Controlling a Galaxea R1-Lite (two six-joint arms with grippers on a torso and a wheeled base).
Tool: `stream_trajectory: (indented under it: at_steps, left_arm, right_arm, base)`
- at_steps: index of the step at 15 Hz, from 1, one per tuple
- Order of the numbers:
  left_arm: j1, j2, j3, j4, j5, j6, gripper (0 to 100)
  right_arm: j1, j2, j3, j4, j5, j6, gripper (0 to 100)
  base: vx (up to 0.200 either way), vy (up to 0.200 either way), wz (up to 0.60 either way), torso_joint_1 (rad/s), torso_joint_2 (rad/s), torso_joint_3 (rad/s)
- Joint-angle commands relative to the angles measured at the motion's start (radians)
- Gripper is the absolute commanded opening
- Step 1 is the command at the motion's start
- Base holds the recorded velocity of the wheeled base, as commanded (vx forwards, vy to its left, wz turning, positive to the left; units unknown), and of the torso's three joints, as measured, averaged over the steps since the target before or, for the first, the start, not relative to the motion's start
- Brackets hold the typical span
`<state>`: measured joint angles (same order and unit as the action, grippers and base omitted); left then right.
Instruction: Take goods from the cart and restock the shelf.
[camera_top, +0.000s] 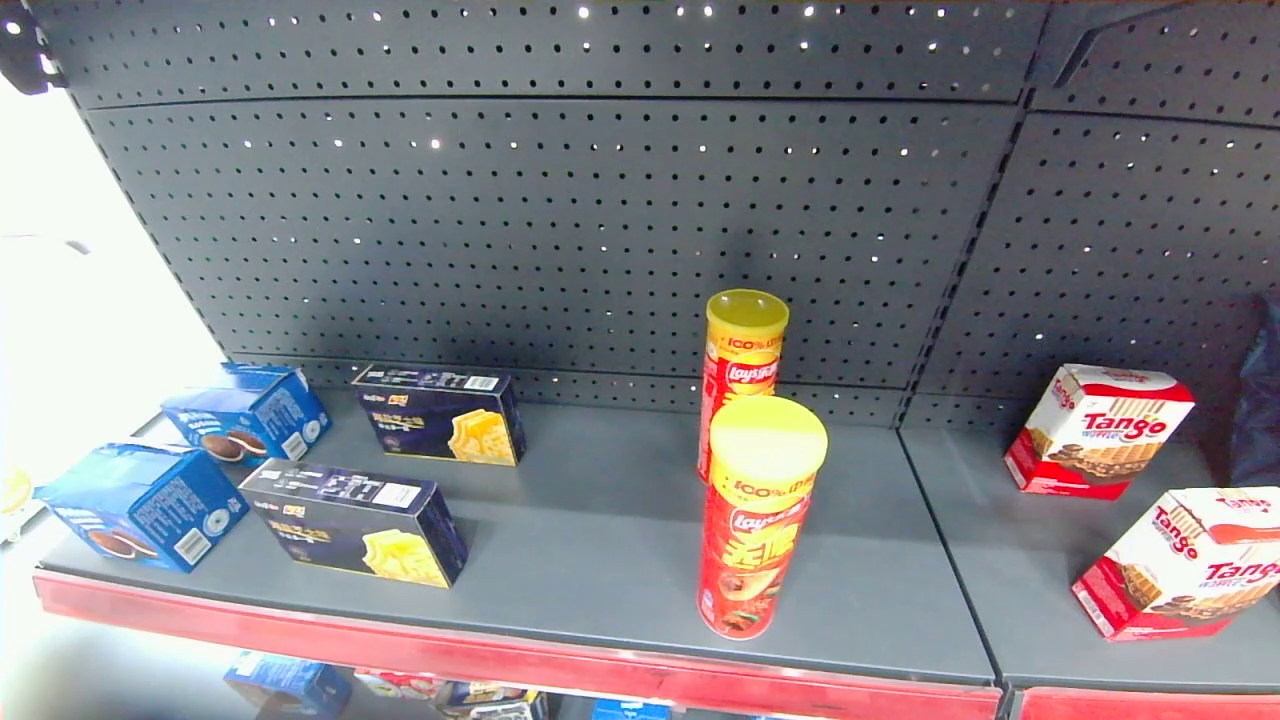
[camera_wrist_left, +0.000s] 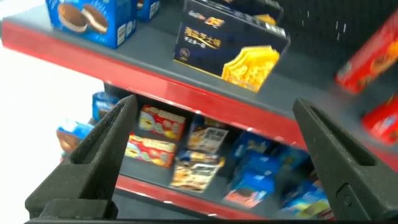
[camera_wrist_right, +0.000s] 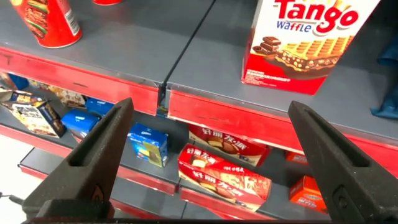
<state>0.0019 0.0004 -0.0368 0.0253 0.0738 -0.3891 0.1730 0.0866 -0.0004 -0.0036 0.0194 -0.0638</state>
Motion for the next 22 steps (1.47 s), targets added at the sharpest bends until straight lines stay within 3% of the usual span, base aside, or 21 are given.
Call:
stream_trajectory:
  at_steps: [1,3,4,5,6,7,8,9,10,11,12,13,14,15,16,17,18,19,20,22]
  left_arm:
    - [0.001,0.0,0.0,-0.001,0.078,-0.128,100]
    - [0.0,0.0,-0.002,-0.001,0.241,-0.353,100]
    - [0.001,0.0,-0.002,-0.002,0.333,-0.49,100]
    - [0.001,0.0,-0.002,-0.004,0.46,-0.677,100]
    - [0.001,0.0,-0.002,-0.004,0.46,-0.677,100]
    - [0.0,0.0,0.008,-0.004,0.632,-1.1,100]
    - [-0.002,0.0,0.012,-0.048,0.486,-1.407,100]
    - [0.0,0.0,0.018,-0.056,0.469,-1.393,100]
    - [-0.002,0.0,0.02,-0.059,0.46,-1.272,100]
    - [-0.002,0.0,0.021,-0.061,0.452,-1.185,100]
    - [-0.002,0.0,0.025,-0.104,0.302,-0.473,100]
    - [-0.002,0.0,0.037,-0.139,0.273,-0.105,100]
    - [-0.002,0.0,0.037,-0.14,0.215,0.13,100]
    - [0.0,0.0,0.037,-0.139,0.135,0.26,100]
    - [0.0,0.0,0.034,-0.139,0.084,0.38,0]
    - [-0.002,0.0,0.037,-0.12,0.067,0.443,0]
    - [-0.002,0.0,0.021,-0.041,-0.043,0.49,0]
    - [-0.002,0.0,0.026,-0.025,-0.141,0.5,0]
    - [-0.002,0.0,0.037,-0.027,-0.187,0.513,0]
    - [-0.002,0.0,0.037,-0.025,-0.138,0.484,0]
  right_arm:
    - [-0.001,0.002,0.0,-0.003,-0.002,0.007,100]
    - [-0.003,0.002,0.0,0.001,-0.012,0.022,100]
    - [-0.001,0.002,0.0,0.001,-0.013,0.025,100]
    - [-0.001,0.004,0.0,0.002,-0.01,0.021,100]
    - [-0.001,0.004,0.0,0.002,-0.01,0.021,100]
    - [-0.001,0.005,0.0,0.002,-0.009,0.021,100]
    - [-0.001,0.005,0.0,0.001,-0.012,0.022,100]
    - [-0.001,0.007,0.0,0.004,-0.015,0.019,100]
    - [-0.001,0.007,0.0,0.002,-0.015,0.021,100]
    - [-0.001,0.007,0.0,0.002,-0.013,0.024,100]
    - [-0.001,0.005,0.0,0.001,-0.01,0.024,100]
    - [-0.003,0.007,0.0,0.001,-0.012,0.025,100]
    - [-0.001,0.007,0.0,0.002,-0.013,0.025,100]
    - [-0.003,0.007,0.0,0.004,-0.015,0.033,100]
    - [-0.003,0.007,0.0,0.002,-0.015,0.041,100]
    - [-0.003,0.007,0.0,0.002,-0.015,0.039,100]
    - [-0.003,0.007,0.0,0.002,-0.015,0.039,100]
    - [-0.003,0.007,0.0,0.002,-0.015,0.041,100]
    - [-0.003,0.007,0.0,0.002,-0.015,0.039,100]
    - [-0.001,0.007,0.0,0.002,-0.015,0.041,100]
  base:
    - [0.0,0.0,0.0,0.0,0.0,0.0]
    - [0.0,0.0,0.0,0.0,0.0,0.0]
    - [0.0,0.0,0.0,0.0,0.0,0.0]
    - [0.0,0.0,0.0,0.0,0.0,0.0]
    - [0.0,0.0,0.0,0.0,0.0,0.0]
    - [0.0,0.0,0.0,0.0,0.0,0.0]
    - [0.0,0.0,0.0,0.0,0.0,0.0]
    - [0.0,0.0,0.0,0.0,0.0,0.0]
    - [0.0,0.0,0.0,0.0,0.0,0.0]
    - [0.0,0.0,0.0,0.0,0.0,0.0]
    - [0.0,0.0,0.0,0.0,0.0,0.0]
    - [0.0,0.0,0.0,0.0,0.0,0.0]
    - [0.0,0.0,0.0,0.0,0.0,0.0]
    - [0.0,0.0,0.0,0.0,0.0,0.0]
    - [0.0,0.0,0.0,0.0,0.0,0.0]
    - [0.0,0.0,0.0,0.0,0.0,0.0]
    - [0.0,0.0,0.0,0.0,0.0,0.0]
    - [0.0,0.0,0.0,0.0,0.0,0.0]
    - [0.0,0.0,0.0,0.0,0.0,0.0]
    - [0.0,0.0,0.0,0.0,0.0,0.0]
